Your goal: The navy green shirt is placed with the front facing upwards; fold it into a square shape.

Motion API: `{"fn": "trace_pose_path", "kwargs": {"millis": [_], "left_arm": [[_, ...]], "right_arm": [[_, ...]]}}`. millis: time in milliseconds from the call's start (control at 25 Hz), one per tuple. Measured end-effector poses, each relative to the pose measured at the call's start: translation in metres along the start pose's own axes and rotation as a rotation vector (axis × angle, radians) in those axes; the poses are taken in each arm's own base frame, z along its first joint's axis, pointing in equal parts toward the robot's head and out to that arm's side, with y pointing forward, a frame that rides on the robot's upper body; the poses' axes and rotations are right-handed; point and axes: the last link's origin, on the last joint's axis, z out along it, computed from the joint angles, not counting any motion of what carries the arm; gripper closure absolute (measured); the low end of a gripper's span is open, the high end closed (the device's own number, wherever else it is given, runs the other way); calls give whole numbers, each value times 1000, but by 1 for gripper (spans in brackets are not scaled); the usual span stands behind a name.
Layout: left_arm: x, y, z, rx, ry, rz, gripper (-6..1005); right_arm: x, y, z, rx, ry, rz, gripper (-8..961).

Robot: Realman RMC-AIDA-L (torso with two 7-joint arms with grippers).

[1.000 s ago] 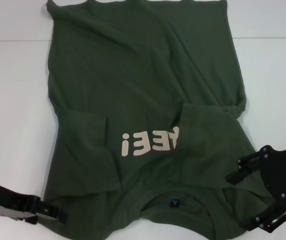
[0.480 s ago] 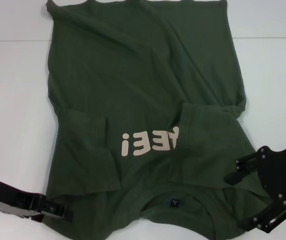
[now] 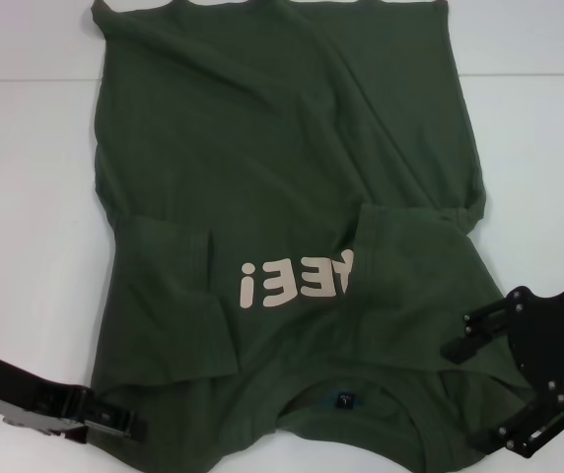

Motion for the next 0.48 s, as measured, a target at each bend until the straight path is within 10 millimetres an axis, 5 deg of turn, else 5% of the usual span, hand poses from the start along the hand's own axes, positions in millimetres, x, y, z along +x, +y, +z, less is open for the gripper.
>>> {"fn": "trace_pose_path", "kwargs": {"millis": [480], "left_arm": [[3,7,7,18,-20,43,216]], "right_arm": [[0,-1,-2,9,-10,-3,36]]}}
